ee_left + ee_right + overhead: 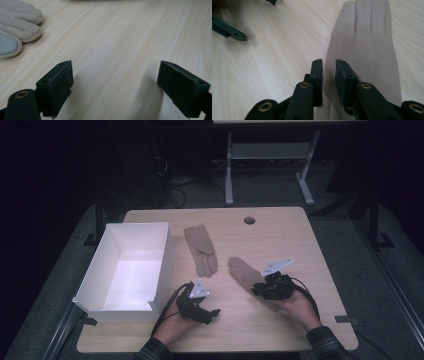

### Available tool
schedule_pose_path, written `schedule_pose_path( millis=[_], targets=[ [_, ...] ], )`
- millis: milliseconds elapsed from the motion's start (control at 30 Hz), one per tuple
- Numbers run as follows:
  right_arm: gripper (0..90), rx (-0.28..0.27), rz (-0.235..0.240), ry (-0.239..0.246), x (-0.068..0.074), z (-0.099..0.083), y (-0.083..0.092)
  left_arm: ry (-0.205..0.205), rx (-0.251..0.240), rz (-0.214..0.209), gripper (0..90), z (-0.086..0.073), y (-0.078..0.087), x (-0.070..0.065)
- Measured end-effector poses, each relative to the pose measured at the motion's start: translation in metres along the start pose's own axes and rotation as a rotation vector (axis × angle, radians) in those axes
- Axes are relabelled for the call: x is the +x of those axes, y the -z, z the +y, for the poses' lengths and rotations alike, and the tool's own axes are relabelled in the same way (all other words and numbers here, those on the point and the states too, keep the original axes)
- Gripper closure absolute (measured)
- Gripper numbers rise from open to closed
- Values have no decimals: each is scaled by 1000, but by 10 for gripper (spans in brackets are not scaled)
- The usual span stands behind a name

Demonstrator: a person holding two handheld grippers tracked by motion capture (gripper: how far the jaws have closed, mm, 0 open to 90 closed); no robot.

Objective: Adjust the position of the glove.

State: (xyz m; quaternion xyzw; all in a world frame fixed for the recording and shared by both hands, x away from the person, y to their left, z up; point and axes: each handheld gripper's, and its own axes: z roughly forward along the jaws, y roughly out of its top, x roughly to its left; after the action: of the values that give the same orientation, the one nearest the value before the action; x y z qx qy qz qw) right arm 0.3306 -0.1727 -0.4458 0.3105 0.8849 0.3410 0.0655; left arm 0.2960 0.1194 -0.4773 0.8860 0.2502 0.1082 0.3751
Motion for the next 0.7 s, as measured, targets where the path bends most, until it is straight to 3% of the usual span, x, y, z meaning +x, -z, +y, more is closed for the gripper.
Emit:
schedule_pose_path(
  millis=[267,300,467,700],
  targets=[
    [730,20,-25,33,3,6,-18,7,-2,-1,128,0,0,-1],
    [732,33,-49,42,6,6,-23,9,-2,-1,128,0,0,-1],
    [857,27,-73,50,6,4,-23,2,-2,2,128,0,0,0],
    [888,10,-69,48,5,6,-17,1,-1,2,128,0,0,0]
  ],
)
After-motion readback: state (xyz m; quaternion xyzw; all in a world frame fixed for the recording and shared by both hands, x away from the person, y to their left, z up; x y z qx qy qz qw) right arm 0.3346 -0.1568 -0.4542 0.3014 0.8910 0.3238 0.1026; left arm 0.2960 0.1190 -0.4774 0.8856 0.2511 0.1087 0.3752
